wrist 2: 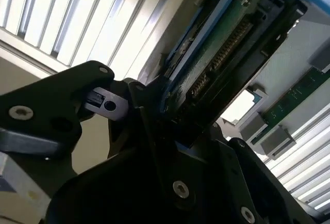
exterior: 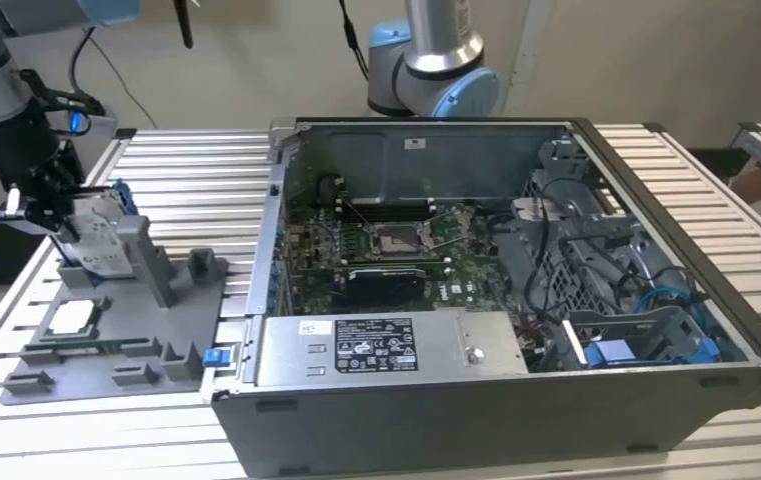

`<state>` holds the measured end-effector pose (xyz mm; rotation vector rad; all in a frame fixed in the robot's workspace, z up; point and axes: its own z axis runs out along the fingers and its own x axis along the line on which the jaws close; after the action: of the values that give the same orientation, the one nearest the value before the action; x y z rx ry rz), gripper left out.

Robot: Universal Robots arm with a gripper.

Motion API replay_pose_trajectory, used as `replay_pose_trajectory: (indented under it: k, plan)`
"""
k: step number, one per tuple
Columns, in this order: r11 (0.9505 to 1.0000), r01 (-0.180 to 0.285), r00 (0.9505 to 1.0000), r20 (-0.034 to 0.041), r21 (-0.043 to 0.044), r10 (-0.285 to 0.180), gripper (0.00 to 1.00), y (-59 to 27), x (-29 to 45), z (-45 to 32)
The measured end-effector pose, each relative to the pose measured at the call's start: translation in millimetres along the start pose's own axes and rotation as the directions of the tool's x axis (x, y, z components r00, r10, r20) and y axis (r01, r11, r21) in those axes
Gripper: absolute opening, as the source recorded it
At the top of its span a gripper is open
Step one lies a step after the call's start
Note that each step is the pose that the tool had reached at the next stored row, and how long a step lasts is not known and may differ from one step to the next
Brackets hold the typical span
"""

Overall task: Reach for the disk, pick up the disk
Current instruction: 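Pick up the disk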

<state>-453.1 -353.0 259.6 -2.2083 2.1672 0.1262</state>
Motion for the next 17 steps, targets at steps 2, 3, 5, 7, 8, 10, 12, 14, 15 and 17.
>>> replay_pose_trajectory:
  k: [2,3,5,7,8,10,12,14,15,17]
  plan:
    - [1.0000,0.000,1.0000,0.0000,0.0000,0.000,0.00,0.0,0.0,0.0]
    - [1.0000,0.000,1.0000,0.0000,0.0000,0.000,0.00,0.0,0.0,0.0]
    - [1.0000,0.000,1.0000,0.0000,0.0000,0.000,0.00,0.1,-0.1,0.0]
    - [1.0000,0.000,1.0000,-0.0002,0.0000,0.000,0.00,0.0,-0.1,0.0]
    - [1.0000,0.000,1.0000,-0.0020,0.0001,0.000,0.00,0.0,0.0,0.2]
    - [1.0000,-0.001,0.9999,-0.0124,0.0000,0.001,0.00,0.0,-0.1,0.1]
    - [1.0000,0.000,0.9999,-0.0107,0.0001,0.000,0.00,0.1,0.0,-0.1]
    - [1.0000,0.000,1.0000,-0.0032,0.0008,0.000,0.00,0.0,-0.1,-0.3]
    - [1.0000,0.000,1.0000,-0.0026,0.0010,0.000,0.00,0.1,-0.2,-0.6]
    - [1.0000,0.000,1.0000,-0.0021,0.0014,0.000,0.00,0.1,-0.3,-1.5]
